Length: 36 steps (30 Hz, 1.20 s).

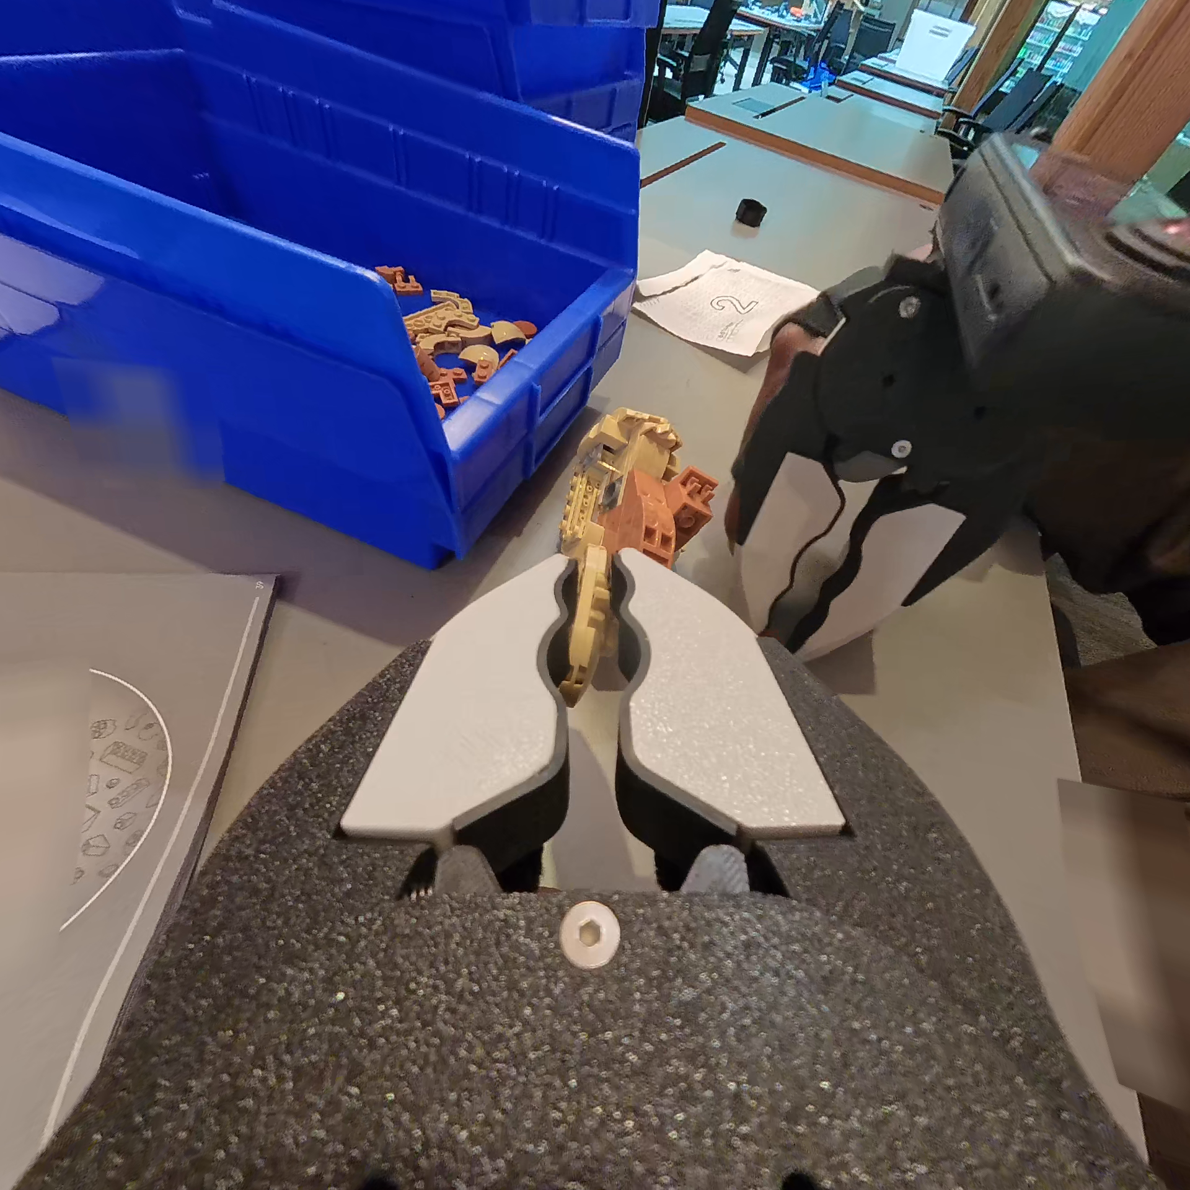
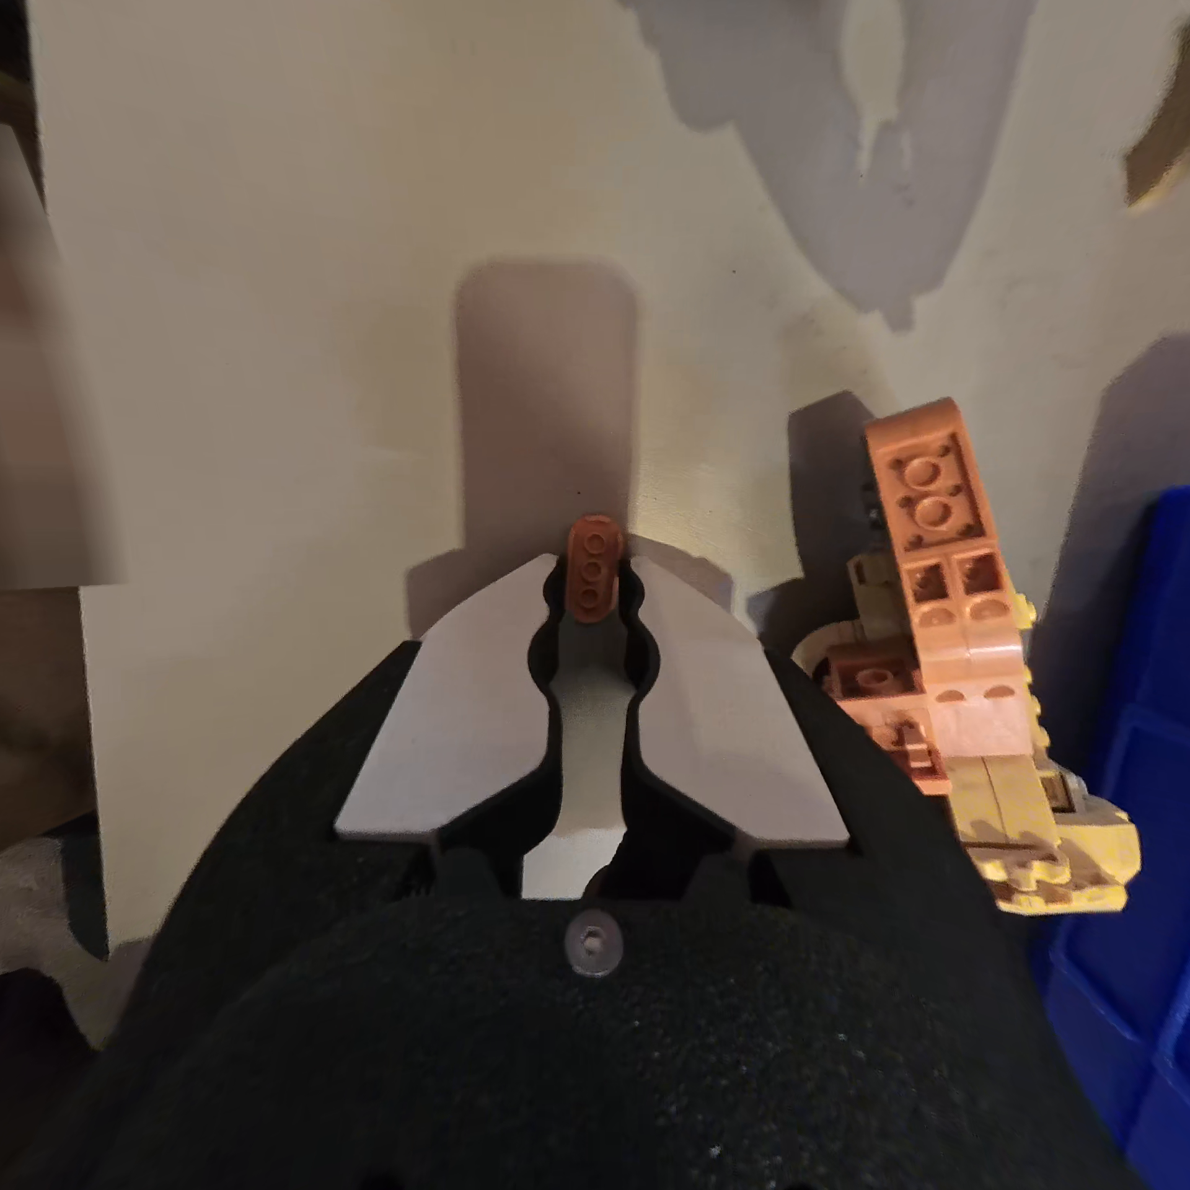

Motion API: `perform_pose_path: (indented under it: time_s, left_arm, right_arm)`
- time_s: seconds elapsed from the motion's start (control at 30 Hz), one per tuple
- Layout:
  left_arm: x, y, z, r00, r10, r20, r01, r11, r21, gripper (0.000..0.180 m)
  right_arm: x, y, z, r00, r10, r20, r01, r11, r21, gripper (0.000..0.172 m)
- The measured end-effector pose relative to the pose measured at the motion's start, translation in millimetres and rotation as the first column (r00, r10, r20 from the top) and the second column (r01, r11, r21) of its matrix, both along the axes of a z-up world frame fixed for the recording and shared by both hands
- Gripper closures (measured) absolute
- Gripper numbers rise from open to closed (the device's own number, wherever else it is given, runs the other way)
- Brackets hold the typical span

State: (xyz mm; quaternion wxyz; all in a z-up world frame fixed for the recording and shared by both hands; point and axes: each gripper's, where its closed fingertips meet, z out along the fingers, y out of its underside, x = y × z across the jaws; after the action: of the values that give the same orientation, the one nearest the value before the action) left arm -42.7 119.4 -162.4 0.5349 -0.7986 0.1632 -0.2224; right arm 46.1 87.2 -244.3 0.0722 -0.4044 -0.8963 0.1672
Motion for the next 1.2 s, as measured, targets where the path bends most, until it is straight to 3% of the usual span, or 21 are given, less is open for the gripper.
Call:
perform_pose_path:
  time_s: [0.03,0.1,0.2,0.3,0.37,0.43,0.5,0.57,0.7,0.83,0.9,0.97,1.03,1.2]
  left_arm:
    - [-0.4,0.0,1.0,1.0,0.002,0.002,-0.002,1.0,0.005,0.171]
    - [-1.9,0.4,2.9,1.0,0.008,0.004,-0.008,1.0,0.014,0.171]
    - [-3.3,1.1,5.9,1.0,0.013,0.016,-0.013,0.999,0.031,0.171]
    - [-3.2,1.4,9.8,0.999,0.01,0.039,-0.012,0.999,0.048,0.171]
    - [-3.5,1.1,13.3,0.998,0.006,0.058,-0.01,0.998,0.061,0.171]
    - [-3.9,0.2,18.9,0.996,-0.002,0.092,-0.005,0.997,0.081,0.171]
    - [-4.3,-0.6,27.1,0.989,-0.018,0.144,0.001,0.994,0.113,0.171]
    - [-4.4,-1.8,35.6,0.978,-0.039,0.205,0.008,0.989,0.15,0.171]
    - [-4.5,-4.0,50.1,0.939,-0.082,0.335,0.012,0.978,0.207,0.171]
    - [-2.5,-6.7,61.4,0.882,-0.131,0.452,0.021,0.971,0.239,0.171]
    - [-2.7,-7.6,67.7,0.843,-0.152,0.516,0.017,0.966,0.257,0.171]
    - [-2.5,-7.8,72.9,0.801,-0.169,0.575,0.007,0.962,0.273,0.171]
    - [-1.5,-7.8,77.0,0.778,-0.182,0.602,-0.01,0.954,0.301,0.171]
    - [11.6,-10.1,79.6,0.81,-0.22,0.543,0.004,0.929,0.37,0.171]
  right_arm:
    - [0.6,-2.0,1.1,1.0,0.016,-0.006,-0.016,1.0,-0.001,0.156]
    - [-5.6,-2.2,11.7,0.998,0.016,-0.065,-0.016,1.0,-0.011,0.156]
    - [-30.9,14.5,54.9,0.964,-0.054,-0.262,0.048,0.998,-0.027,0.156]
    - [-69.6,73.2,114.9,0.813,-0.261,-0.52,0.295,0.955,-0.018,0.156]
    - [-83.0,101.9,138.6,0.721,-0.369,-0.586,0.401,0.913,-0.082,0.156]
    - [-91.8,121.0,148.7,0.649,-0.447,-0.615,0.468,0.873,-0.14,0.149]
    - [-95.8,145.1,144.0,0.589,-0.497,-0.636,0.572,0.813,-0.106,0.127]
    - [-96.6,155.4,133.3,0.569,-0.481,-0.667,0.616,0.786,-0.041,0.118]
    - [-98.5,127.8,130.2,0.543,-0.342,-0.767,0.533,0.846,0.0,0.119]
    - [-91.3,65.4,135.4,0.522,-0.094,-0.848,0.312,0.946,0.088,0.127]
    - [-87.8,42.4,136.4,0.497,-0.045,-0.867,0.245,0.965,0.091,0.128]
    - [-87.0,28.8,136.9,0.472,-0.07,-0.879,0.219,0.975,0.04,0.133]
    - [-87.4,17.7,131.6,0.494,-0.123,-0.861,0.196,0.98,-0.028,0.135]
    - [-89.4,5.1,127.9,0.549,-0.313,-0.775,0.155,0.949,-0.274,0.141]
